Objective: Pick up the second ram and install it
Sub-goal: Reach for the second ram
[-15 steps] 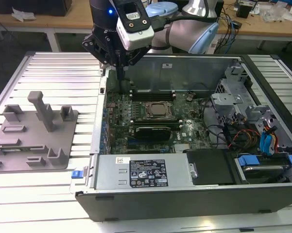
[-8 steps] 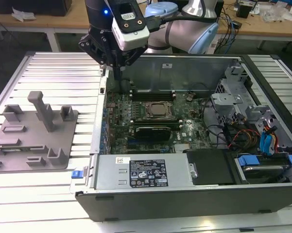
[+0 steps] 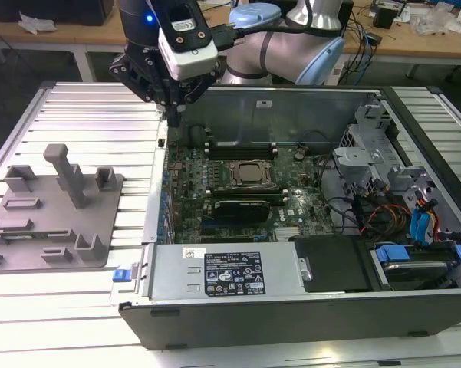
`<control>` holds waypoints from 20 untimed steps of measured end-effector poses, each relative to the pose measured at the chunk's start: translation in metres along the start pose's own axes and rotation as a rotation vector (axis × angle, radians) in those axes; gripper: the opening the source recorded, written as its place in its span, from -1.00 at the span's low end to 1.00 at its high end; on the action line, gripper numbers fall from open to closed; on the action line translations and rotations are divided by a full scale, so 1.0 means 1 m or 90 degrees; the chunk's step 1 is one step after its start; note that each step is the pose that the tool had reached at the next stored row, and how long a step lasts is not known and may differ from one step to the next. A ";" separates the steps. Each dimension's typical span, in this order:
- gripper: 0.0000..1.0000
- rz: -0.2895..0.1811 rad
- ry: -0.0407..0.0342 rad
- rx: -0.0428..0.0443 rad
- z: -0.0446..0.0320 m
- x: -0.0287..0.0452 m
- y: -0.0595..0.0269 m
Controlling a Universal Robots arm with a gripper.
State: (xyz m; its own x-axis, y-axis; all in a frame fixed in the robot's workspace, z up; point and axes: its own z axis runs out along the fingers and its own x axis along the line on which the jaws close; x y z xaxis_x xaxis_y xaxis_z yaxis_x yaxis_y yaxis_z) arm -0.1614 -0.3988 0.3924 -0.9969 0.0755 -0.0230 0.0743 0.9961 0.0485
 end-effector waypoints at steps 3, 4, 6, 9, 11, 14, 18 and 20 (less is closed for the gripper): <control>-0.84 0.000 0.0000 0.0000 -0.0001 0.0037 -0.0003; -0.84 0.000 0.0000 0.0000 -0.0001 0.0050 -0.0004; -0.84 0.000 0.0000 0.0001 -0.0002 0.0079 -0.0006; -0.84 0.000 0.0000 0.0000 -0.0003 0.0120 -0.0009; -0.84 0.000 0.0000 0.0000 -0.0004 0.0161 -0.0012; -0.84 0.000 0.0000 0.0000 -0.0006 0.0230 -0.0017; -0.84 0.000 0.0000 0.0000 -0.0008 0.0338 -0.0025; -0.84 0.000 0.0000 0.0000 -0.0009 0.0376 -0.0028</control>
State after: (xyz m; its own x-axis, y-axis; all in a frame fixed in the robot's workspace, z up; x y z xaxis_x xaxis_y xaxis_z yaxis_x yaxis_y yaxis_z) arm -0.1991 -0.3988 0.3923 -0.9969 0.0754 -0.0231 0.0743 0.9961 0.0485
